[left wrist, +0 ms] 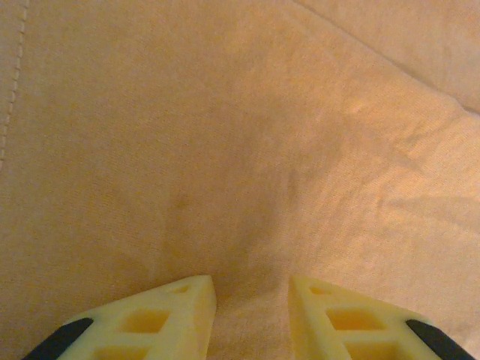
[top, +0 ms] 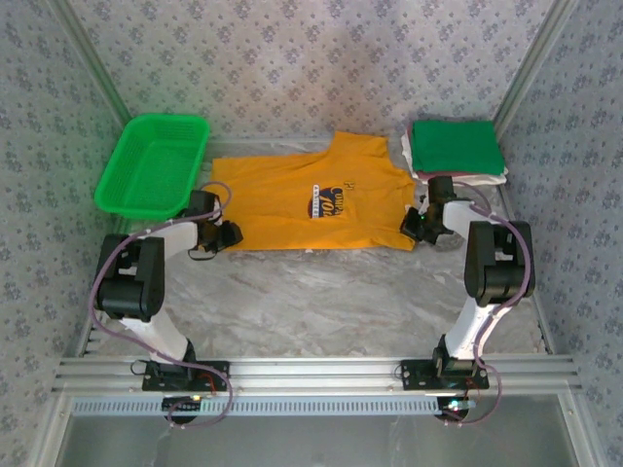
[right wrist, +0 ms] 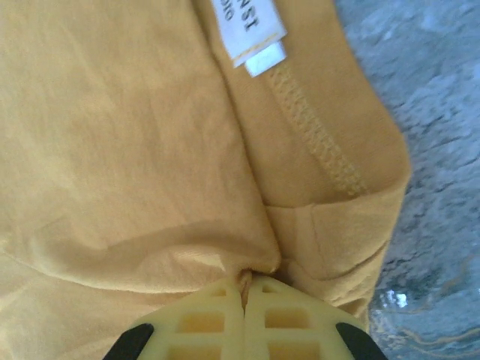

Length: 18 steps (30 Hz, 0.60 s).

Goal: Fold and stack the t-shirts

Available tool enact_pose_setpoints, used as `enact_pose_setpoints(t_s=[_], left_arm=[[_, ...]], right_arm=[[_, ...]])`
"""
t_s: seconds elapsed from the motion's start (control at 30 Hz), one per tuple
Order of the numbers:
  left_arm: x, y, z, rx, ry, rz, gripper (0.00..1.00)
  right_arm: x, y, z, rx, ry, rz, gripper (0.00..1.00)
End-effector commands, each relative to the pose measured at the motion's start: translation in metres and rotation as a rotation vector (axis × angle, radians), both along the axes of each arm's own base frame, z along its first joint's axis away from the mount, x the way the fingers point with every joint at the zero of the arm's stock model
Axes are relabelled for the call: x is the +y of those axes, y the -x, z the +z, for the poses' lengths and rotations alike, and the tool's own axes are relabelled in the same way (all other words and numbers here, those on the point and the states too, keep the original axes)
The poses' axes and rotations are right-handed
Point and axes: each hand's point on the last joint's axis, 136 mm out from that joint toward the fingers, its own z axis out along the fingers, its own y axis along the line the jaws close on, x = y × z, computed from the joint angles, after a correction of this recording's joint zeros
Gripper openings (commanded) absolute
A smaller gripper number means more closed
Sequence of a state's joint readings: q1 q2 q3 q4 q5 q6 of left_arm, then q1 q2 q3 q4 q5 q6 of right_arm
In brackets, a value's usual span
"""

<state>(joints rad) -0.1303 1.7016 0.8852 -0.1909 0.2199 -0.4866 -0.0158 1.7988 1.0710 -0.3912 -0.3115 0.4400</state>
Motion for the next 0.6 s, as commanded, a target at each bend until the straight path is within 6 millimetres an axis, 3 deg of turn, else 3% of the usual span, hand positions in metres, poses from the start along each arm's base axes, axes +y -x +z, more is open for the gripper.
enact_pose_setpoints(t_s=[0.0,0.17,0.33,0.5,0.57], left_arm=[[0.013,0.046,-0.026,0.196,-0.038,0.017,0.33],[0.016,0.050,-0.024,0.199,-0.037,0.024,0.33],[0.012,0.053,-0.026,0.213,-0.020,0.004,0.33],[0.007,0.053,-0.011,0.183,-0.024,-0.025,0.39],[0.001,0.051,0.001,0.162,-0.015,-0.040,0.41]], right_arm=[[-0.017,-0.001,0.000,0.013,0.040,-0.036,0.00],[-0.043,0.008,0.001,0.068,0.128,-0.086,0.00],[-0.049,0.007,0.003,0.077,0.136,-0.078,0.00],[-0.045,0.006,0.016,0.044,0.112,-0.078,0.27],[-0.041,0.003,0.030,0.007,0.099,-0.076,0.32]])
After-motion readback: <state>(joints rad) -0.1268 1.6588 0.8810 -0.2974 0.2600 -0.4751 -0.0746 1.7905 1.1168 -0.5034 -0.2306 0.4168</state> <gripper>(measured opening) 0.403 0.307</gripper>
